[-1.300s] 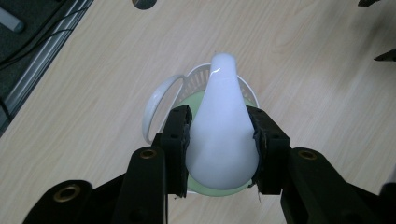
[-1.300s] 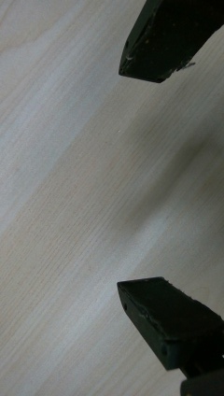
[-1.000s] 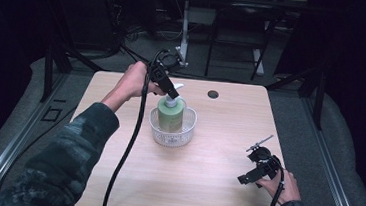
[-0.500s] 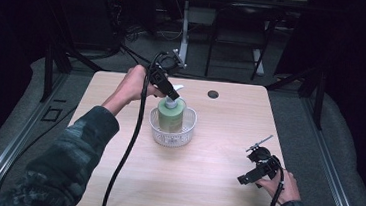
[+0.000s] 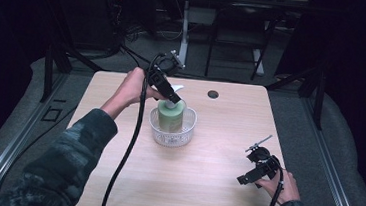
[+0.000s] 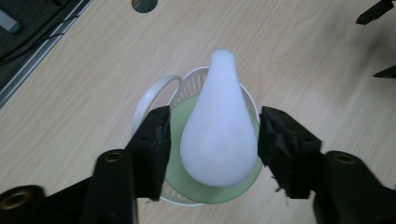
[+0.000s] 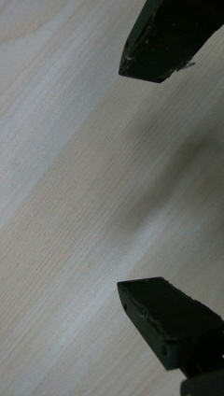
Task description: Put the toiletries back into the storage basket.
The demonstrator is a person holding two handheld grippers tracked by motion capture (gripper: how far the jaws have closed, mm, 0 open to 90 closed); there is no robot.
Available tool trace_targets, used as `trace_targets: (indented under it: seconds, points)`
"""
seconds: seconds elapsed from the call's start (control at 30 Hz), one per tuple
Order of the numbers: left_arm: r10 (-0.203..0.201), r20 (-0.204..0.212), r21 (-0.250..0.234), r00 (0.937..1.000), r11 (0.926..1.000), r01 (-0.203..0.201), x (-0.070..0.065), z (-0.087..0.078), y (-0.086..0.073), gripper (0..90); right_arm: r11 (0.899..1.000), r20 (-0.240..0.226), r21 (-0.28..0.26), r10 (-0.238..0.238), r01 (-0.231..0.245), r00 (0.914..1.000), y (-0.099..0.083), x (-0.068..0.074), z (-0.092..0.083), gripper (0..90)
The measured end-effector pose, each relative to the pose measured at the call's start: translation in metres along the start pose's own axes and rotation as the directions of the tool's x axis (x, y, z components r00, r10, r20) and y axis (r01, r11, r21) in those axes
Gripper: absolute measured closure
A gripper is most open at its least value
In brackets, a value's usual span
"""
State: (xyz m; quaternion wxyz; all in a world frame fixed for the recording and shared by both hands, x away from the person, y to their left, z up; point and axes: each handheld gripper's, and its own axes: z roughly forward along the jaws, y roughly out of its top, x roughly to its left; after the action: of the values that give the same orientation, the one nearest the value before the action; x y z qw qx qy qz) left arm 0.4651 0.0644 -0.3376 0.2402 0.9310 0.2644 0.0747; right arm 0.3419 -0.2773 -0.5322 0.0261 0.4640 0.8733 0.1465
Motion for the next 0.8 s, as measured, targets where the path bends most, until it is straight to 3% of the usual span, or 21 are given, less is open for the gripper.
trace_targets:
  seconds: [0.23,0.53,0.8]
  points:
    - [-0.031,-0.011,-0.038,0.9994,0.9988,0.031,0.0,-0.006,-0.005,15.4,1.0,0.008,0.004,-0.009,0.009,0.9999,0.0,-0.001,0.001,0.0]
    - [-0.055,-0.03,-0.086,0.9981,0.9949,0.052,-0.001,-0.015,-0.02,5.8,1.0,0.008,0.005,-0.006,0.006,1.0,0.0,0.0,0.0,0.0]
    - [-0.064,-0.047,-0.098,0.9968,0.9934,0.059,-0.004,-0.018,-0.039,0.0,1.0,0.01,0.006,-0.004,0.004,0.9999,0.0,0.0,0.0,0.0]
